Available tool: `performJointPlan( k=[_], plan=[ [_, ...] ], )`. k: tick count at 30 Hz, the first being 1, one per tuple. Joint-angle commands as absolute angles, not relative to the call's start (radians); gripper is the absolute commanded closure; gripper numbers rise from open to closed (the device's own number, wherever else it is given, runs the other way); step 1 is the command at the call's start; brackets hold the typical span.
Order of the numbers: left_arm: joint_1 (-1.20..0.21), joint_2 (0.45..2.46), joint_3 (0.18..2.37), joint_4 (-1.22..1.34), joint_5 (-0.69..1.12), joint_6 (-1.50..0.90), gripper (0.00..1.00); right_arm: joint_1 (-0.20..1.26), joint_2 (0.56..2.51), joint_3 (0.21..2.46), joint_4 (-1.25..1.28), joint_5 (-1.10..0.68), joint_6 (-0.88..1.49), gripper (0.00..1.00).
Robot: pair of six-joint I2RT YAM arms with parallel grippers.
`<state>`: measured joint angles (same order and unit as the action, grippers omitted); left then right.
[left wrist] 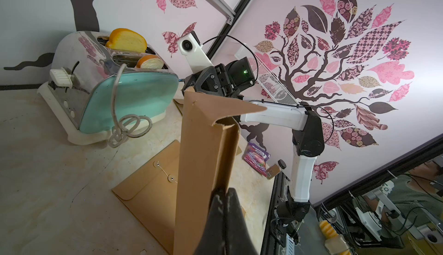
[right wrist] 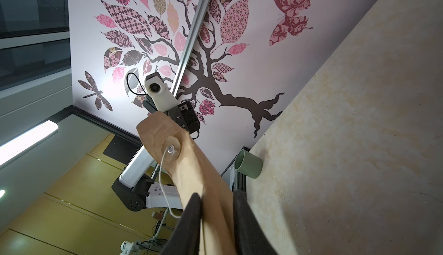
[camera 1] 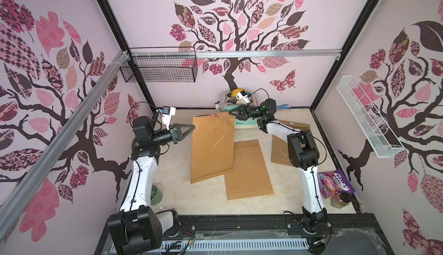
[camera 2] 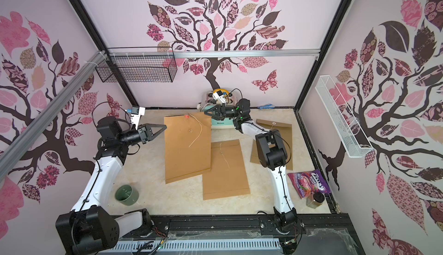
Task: Close the mouth of the file bag
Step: Pick up the file bag from the center of the board.
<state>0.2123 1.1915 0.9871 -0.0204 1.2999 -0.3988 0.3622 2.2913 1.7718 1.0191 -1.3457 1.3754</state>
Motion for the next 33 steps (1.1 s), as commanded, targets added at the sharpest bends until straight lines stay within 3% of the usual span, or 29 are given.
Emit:
performJointPlan(
  k=[1, 7, 8, 11, 13, 18, 23, 27, 31, 33],
  plan=[
    [0.226, 1.200, 0.980, -0.018, 1.272, -0.413, 1.00, 0.359, 2.229, 1.781, 1.014, -1.345, 1.370, 0.82],
    [0.262, 1.208, 0.960, 0.008, 1.222, -0.482, 0.98, 0.355, 2.214, 1.769, 1.014, -1.347, 1.374, 0.87],
    [0.272, 1.209, 0.955, 0.016, 1.204, -0.504, 0.87, 0.354, 2.207, 1.768, 1.014, -1.343, 1.374, 0.89],
    [0.294, 1.201, 0.926, 0.074, 1.170, -0.573, 0.72, 0.353, 2.187, 1.775, 0.982, -1.346, 1.354, 1.00],
    [0.302, 1.196, 0.918, 0.099, 1.161, -0.601, 0.63, 0.350, 2.171, 1.775, 0.942, -1.347, 1.323, 1.00],
    [0.326, 1.171, 0.907, 0.145, 1.116, -0.656, 0.26, 0.350, 2.132, 1.755, 0.887, -1.353, 1.285, 1.00],
    [0.337, 1.178, 0.971, 0.208, 1.118, -0.653, 0.02, 0.353, 2.076, 1.721, 0.820, -1.364, 1.240, 1.00],
    [0.319, 1.215, 1.013, 0.517, 1.123, -0.872, 0.02, 0.360, 2.029, 1.685, 0.778, -1.363, 1.207, 1.00],
    [0.195, 1.248, 1.154, 0.085, 1.161, -0.534, 0.02, 0.378, 1.994, 1.671, 0.744, -1.360, 1.197, 1.00],
    [0.178, 1.249, 1.131, 0.102, 1.171, -0.528, 0.02, 0.380, 1.970, 1.658, 0.767, -1.351, 1.219, 1.00]
  ],
)
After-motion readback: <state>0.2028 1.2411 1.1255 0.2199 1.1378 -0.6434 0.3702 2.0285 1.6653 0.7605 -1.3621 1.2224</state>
